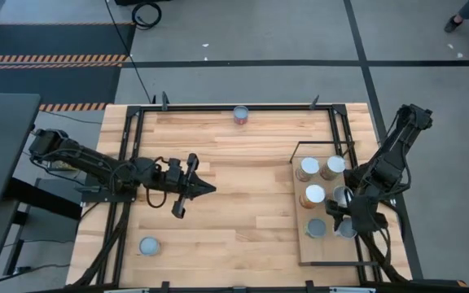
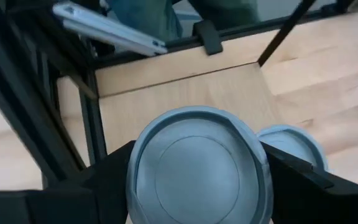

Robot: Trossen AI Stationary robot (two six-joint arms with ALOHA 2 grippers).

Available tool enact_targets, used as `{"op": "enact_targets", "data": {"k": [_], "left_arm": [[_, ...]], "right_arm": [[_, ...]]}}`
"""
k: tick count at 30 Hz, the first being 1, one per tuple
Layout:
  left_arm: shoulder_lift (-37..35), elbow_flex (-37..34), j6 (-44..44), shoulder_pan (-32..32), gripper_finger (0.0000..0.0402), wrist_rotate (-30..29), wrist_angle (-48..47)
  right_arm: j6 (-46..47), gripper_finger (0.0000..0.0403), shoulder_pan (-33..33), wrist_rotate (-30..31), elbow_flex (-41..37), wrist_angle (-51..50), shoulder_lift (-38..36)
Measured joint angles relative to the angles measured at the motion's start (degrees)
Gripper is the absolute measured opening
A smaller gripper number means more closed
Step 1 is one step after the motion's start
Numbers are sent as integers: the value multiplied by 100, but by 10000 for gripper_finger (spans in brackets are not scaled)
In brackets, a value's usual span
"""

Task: Pick and place cans onto a shelf
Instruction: Put the canned carrots on the shelf

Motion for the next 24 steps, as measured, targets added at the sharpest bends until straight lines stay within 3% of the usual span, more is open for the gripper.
{"op": "enact_targets", "data": {"k": [24], "left_arm": [[0, 0, 147, 0, 11, -90, -47]], "right_arm": [[245, 292, -142, -189, 35, 65, 1017]]}}
